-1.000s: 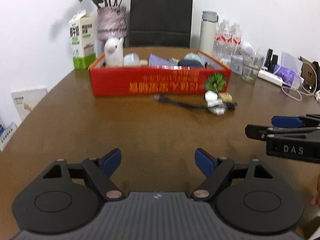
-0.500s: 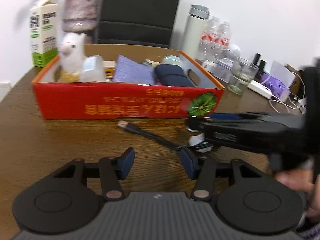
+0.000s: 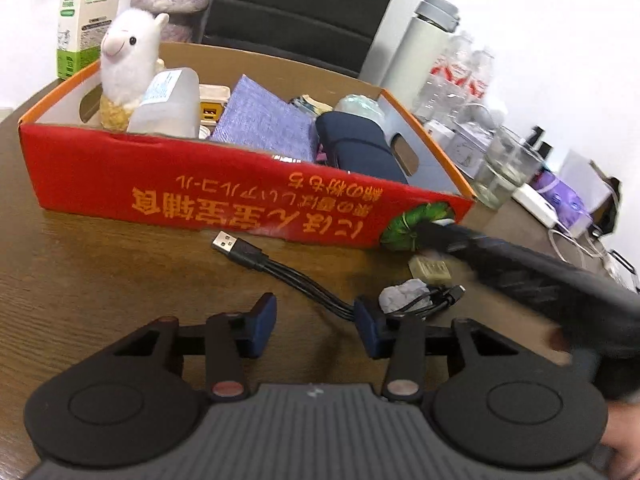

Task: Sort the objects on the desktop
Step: 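Grasp the small white earphone piece with the right tool while the left tool grasps the black USB cable, then lift the cable and white piece toward the box, then lower the cable and white piece into the box and open both tools, then withdraw both tools from the box back over the table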

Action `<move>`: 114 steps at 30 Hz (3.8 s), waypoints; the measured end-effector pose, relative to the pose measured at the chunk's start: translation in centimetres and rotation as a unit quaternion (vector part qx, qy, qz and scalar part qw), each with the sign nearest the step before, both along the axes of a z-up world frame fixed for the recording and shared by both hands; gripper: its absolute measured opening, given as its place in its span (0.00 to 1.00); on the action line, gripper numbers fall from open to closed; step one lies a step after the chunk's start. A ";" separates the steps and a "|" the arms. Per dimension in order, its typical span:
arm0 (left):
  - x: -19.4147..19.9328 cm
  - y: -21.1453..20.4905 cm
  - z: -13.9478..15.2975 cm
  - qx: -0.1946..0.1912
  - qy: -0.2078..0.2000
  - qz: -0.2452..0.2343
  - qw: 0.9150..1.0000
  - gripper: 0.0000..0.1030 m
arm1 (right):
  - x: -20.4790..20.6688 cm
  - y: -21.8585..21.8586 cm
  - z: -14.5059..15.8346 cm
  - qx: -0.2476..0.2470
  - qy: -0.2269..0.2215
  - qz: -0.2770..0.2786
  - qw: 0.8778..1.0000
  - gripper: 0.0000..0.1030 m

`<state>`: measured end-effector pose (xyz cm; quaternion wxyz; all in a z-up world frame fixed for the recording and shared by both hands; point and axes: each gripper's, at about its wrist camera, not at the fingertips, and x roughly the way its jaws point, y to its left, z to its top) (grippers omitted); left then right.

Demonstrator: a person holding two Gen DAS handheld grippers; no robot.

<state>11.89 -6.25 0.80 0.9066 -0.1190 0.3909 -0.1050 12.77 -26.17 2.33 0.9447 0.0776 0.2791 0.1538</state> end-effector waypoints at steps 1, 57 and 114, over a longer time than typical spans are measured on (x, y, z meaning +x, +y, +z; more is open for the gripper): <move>0.2 -0.3 0.0 -0.002 0.003 0.010 1.000 0.43 | -0.4 -1.0 0.1 0.023 -0.008 -0.011 1.000 0.23; 16.4 2.6 9.6 0.087 -0.017 -0.171 0.981 0.03 | 12.2 1.9 8.4 -0.086 0.048 -0.001 0.995 0.23; -19.5 3.0 0.9 0.125 -0.072 0.016 0.989 0.98 | -18.7 0.6 -0.9 -0.117 0.031 -0.041 0.992 0.69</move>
